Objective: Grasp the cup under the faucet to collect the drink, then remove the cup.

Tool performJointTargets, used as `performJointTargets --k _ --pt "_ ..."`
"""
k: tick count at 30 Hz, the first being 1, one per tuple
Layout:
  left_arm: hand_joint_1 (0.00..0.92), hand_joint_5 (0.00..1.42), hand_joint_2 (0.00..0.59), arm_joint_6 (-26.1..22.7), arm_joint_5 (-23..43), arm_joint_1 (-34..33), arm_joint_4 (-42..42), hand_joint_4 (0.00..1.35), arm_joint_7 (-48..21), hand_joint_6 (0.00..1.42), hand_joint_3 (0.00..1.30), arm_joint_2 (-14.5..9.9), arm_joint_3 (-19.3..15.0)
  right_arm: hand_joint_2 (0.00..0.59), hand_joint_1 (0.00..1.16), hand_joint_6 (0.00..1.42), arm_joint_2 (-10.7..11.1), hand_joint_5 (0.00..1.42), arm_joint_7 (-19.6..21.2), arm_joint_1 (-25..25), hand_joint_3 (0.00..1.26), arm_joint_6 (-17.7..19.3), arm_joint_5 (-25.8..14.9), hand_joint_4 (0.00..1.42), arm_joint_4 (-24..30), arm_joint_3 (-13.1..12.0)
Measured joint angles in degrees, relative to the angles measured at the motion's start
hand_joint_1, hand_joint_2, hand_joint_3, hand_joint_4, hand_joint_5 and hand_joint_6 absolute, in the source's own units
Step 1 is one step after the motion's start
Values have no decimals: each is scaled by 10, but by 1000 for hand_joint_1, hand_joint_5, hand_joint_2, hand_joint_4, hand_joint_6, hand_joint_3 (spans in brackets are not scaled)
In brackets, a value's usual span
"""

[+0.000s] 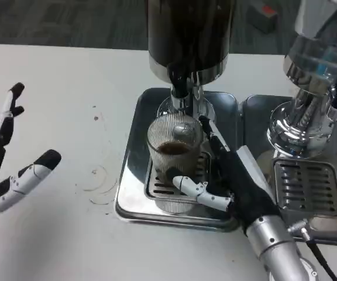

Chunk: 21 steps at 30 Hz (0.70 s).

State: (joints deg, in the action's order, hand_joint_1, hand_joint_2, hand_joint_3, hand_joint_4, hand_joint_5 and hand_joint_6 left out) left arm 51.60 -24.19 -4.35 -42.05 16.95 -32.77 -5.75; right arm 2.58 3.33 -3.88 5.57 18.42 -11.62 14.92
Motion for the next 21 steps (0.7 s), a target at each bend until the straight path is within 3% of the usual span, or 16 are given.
performJointTargets --k 21 --pt "0 184 145 1 -12 1 -64 0 3 54 96 12 67 219 738 0 -32 0 8 -62 0 35 -22 0 -96 -10"
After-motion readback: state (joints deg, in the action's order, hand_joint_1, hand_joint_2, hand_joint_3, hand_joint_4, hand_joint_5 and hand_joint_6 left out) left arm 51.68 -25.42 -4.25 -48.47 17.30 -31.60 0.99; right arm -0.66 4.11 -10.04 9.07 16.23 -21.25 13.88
